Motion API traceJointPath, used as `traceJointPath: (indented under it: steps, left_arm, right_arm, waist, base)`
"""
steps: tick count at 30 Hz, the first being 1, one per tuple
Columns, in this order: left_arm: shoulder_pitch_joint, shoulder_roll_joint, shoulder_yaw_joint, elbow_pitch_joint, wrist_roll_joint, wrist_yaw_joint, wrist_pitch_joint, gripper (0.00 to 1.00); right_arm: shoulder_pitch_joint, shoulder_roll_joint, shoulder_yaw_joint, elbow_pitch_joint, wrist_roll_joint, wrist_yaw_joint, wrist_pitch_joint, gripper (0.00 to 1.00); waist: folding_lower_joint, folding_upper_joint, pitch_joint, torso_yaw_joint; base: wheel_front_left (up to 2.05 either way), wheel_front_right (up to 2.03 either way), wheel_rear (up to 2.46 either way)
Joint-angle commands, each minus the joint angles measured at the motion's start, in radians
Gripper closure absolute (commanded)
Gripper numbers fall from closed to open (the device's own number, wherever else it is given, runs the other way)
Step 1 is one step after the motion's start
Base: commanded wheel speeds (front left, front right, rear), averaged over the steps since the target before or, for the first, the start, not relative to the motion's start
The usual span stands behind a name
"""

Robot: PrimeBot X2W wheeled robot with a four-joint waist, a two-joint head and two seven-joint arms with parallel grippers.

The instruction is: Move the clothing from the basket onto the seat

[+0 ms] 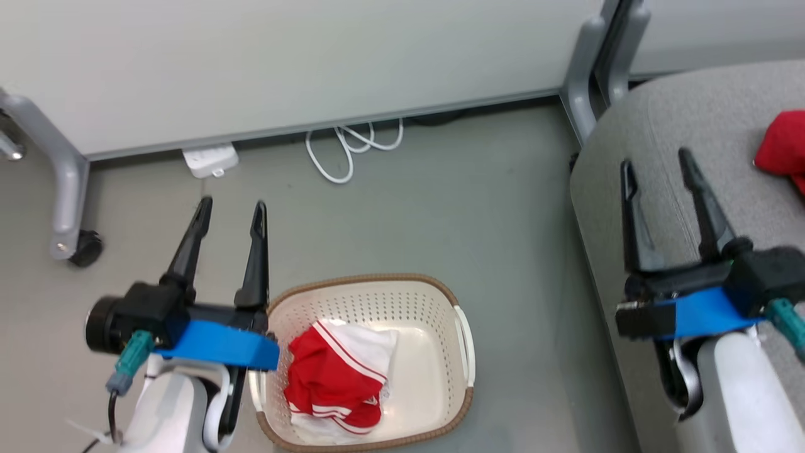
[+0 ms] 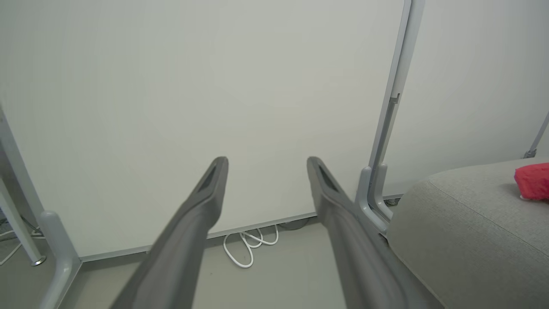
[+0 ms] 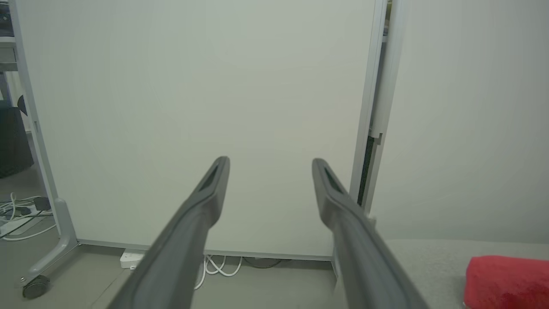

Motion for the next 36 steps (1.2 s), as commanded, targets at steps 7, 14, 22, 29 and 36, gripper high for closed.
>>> traceJointPath:
  steps: [7,14,22,29,36]
  left_arm:
    - [0.113,-0.025,0.056,-0.007,0.033,-0.031,-0.003,0.00]
    - [0.185,-0.044,0.088,-0.010,0.051,-0.051,-0.003,0.00]
    - [0.222,-0.053,0.108,-0.007,0.057,-0.065,-0.003,0.00]
    - [0.235,-0.057,0.113,0.000,0.058,-0.070,-0.003,0.00]
    - [0.233,-0.057,0.114,0.003,0.048,-0.067,-0.003,0.00]
  right_arm:
    - [0.133,0.027,0.000,0.004,0.021,-0.001,-0.001,0.00]
    - [0.224,0.053,-0.019,0.008,0.032,-0.001,-0.001,0.00]
    - [0.280,0.069,-0.032,0.012,0.029,-0.001,-0.001,0.00]
    - [0.292,0.073,-0.030,0.019,0.029,-0.001,-0.001,0.00]
    - [0.293,0.074,-0.024,0.023,0.033,-0.001,-0.001,0.00]
  waist:
    - [0.0002,0.0000,-0.089,0.032]
    - [0.0002,0.0000,-0.130,0.038]
    - [0.0002,0.0000,-0.150,0.044]
    - [0.0002,0.0000,-0.157,0.049]
    - [0.0002,0.0000,-0.159,0.050]
  base:
    - [0.00,0.00,0.00]
    - [0.00,0.00,0.00]
    - [0.00,0.00,0.00]
    - [0.00,0.00,0.00]
    - [0.00,0.00,0.00]
